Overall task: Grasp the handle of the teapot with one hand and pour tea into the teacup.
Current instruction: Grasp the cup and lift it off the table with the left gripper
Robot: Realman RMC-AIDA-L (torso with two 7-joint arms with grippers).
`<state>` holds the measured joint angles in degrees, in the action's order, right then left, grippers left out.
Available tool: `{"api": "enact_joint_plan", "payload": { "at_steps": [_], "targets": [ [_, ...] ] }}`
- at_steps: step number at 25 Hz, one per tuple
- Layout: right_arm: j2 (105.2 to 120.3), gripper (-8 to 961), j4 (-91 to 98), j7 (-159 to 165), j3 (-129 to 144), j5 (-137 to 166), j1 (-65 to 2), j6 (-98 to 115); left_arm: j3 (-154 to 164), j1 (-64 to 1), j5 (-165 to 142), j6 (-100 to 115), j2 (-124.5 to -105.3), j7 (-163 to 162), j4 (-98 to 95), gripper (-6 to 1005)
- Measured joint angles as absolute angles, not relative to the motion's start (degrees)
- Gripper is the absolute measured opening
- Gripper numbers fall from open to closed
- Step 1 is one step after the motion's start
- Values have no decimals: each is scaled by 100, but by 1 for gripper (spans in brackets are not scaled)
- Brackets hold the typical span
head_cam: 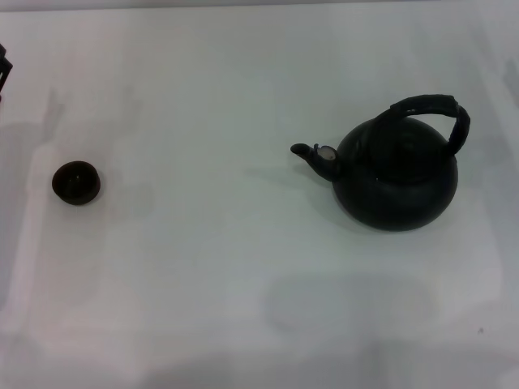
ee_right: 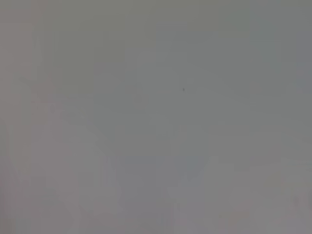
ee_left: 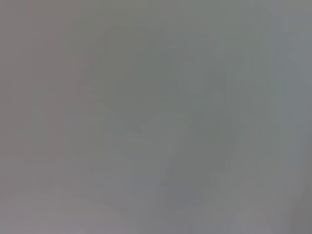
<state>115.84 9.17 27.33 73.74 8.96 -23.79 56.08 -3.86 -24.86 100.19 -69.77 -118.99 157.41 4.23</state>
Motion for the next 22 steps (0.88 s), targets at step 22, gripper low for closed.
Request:
{"api": "enact_joint_plan", "payload": {
  "at_steps": [22],
  "targets": [
    [11555,844,961,2384,6741,763,-2538,5603,-369,-2066,9144,-7824,-11920,15973,482,876]
  ]
}}
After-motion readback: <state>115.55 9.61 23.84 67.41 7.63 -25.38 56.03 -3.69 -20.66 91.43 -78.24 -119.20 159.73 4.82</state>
